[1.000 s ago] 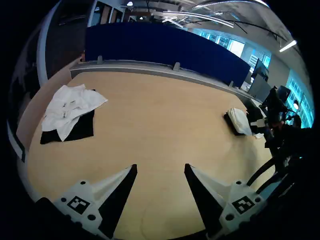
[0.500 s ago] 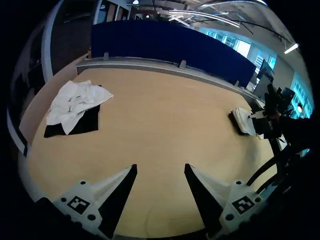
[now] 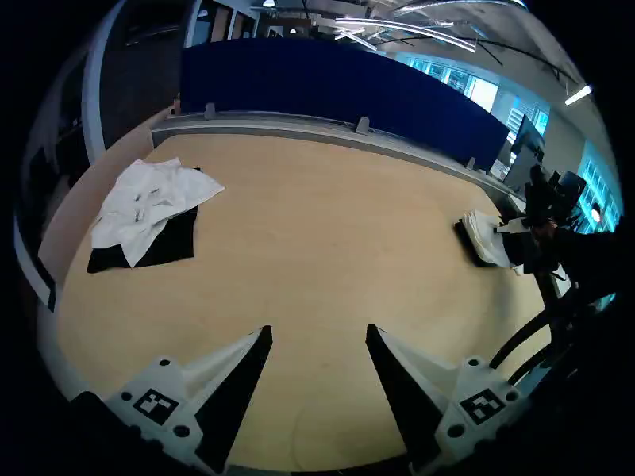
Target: Fold towel
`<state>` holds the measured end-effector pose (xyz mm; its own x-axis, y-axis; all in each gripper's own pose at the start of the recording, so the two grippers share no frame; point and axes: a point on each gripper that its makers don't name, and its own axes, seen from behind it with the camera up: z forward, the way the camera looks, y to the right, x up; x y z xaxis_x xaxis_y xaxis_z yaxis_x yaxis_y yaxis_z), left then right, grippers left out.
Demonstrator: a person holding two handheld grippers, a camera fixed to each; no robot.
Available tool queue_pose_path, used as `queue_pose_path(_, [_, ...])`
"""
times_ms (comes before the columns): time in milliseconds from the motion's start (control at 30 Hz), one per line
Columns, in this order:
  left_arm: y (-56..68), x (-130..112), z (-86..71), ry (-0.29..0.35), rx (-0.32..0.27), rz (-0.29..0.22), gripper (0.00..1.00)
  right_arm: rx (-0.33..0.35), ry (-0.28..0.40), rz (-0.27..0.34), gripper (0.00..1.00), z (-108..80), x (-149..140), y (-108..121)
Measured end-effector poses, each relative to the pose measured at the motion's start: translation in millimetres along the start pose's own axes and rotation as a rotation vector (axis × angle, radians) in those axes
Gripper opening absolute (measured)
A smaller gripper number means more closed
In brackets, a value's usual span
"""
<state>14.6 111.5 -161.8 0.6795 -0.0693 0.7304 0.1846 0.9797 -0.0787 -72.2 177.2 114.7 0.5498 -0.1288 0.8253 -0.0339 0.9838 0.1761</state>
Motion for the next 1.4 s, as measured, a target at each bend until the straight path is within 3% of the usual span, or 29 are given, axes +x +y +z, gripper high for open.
queue_pose_path(200, [2.3,-2.0,1.0,-0.003,-0.003,0.005,0.87,-0.003,0.007,-0.021,0.14,-0.1,0.6,-1.5])
queue_pose_path(600, [1.8,4.9,1.1,0.008,-0.009,0.002,0.87,0.001,0.087,-0.095,0.12,-9.6,35.2,-13.9])
queue_pose_path(800, [1.0,5.7,0.7,0.009,-0.009,0.002,0.87,-0.009,0.081,-0.132,0.12,-8.2,39.2,-18.5])
queue_pose_path(1000, [0.2,5.0,0.3,0.009,-0.008,0.004,0.88,-0.046,0.035,-0.096,0.12,7.1,25.1,-8.1])
queue_pose_path(1067, [-1.2,4.1,0.6,0.007,-0.005,0.005,0.87,-0.055,0.032,-0.077,0.17,10.2,22.0,-6.3])
queue_pose_path(1233, [-3.8,1.7,1.7,0.002,-0.002,-0.001,0.87,-0.070,0.028,-0.066,0.45,12.5,17.5,-3.9])
queue_pose_path(1400, [-2.4,2.0,3.7,0.002,-0.007,0.000,0.87,-0.077,0.033,-0.074,0.62,9.8,17.2,-3.1])
